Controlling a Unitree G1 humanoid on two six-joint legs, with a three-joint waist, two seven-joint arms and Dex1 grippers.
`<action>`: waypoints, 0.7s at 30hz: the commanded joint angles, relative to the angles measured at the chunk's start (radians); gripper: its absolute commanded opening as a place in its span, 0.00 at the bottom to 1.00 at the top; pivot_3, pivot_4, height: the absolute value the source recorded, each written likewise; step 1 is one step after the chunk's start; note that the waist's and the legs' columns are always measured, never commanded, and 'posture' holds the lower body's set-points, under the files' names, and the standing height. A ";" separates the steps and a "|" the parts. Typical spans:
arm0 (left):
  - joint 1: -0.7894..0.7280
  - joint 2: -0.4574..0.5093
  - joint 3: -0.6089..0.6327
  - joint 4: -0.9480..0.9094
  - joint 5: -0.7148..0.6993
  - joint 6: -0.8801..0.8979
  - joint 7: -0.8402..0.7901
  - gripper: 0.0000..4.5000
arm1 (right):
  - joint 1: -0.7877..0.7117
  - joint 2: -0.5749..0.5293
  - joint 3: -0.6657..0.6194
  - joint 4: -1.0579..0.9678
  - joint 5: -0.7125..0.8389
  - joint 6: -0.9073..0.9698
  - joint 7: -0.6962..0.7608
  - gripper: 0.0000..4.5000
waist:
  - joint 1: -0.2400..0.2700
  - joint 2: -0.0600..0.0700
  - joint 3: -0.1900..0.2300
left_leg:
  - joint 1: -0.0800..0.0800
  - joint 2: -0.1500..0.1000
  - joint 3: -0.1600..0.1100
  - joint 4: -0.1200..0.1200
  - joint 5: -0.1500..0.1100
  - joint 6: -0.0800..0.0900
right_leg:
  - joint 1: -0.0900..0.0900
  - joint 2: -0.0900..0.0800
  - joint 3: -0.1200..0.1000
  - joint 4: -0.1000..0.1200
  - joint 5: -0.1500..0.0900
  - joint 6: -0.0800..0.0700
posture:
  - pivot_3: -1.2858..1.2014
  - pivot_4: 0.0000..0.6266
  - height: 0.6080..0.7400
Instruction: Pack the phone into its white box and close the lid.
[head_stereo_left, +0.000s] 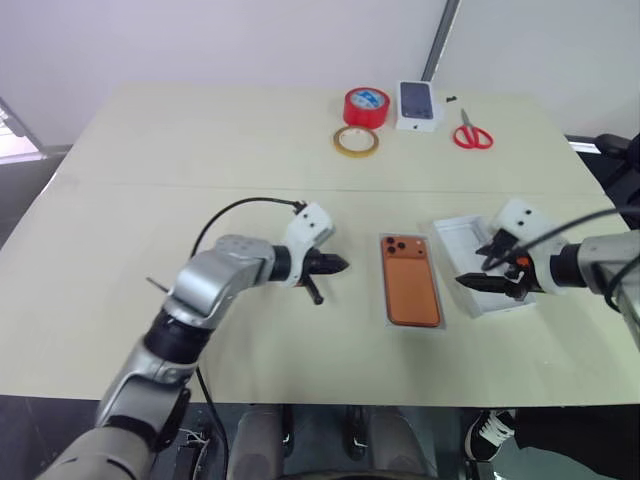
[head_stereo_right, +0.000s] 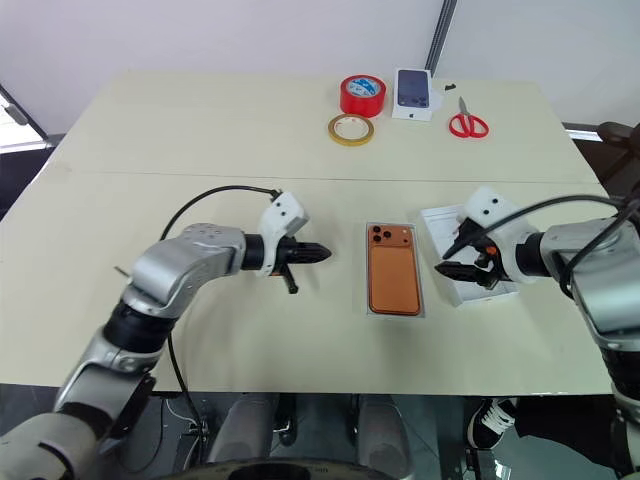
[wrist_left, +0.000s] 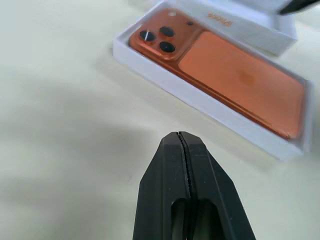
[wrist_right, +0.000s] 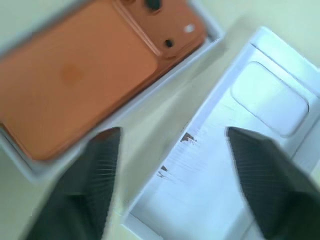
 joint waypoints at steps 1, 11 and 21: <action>0.060 0.067 0.051 -0.104 -0.038 -0.138 -0.104 0.00 | -0.120 0.066 -0.012 0.048 0.037 0.243 -0.105 0.75 | -0.004 0.001 0.000 | 0.000 0.000 0.000 0.000 0.000 0.000 | 0.000 -0.001 0.000 0.000 0.000 0.000 | 0.52 0.24 1.00; 0.175 0.164 0.046 -0.140 -0.005 -0.395 -0.224 0.00 | -0.198 0.214 0.090 0.142 0.027 0.398 -0.353 0.75 | -0.001 0.002 -0.001 | -0.002 -0.002 0.002 0.000 0.000 0.000 | -0.001 -0.003 0.000 -0.001 0.000 0.000 | 0.52 0.24 1.00; 0.204 0.153 0.050 -0.137 0.011 -0.414 -0.197 0.00 | -0.202 0.273 0.052 0.141 0.083 0.398 -0.490 0.00 | -0.003 0.002 -0.001 | -0.002 -0.001 0.001 0.000 0.000 0.000 | -0.001 0.000 0.000 0.000 0.000 0.000 | 0.52 0.24 1.00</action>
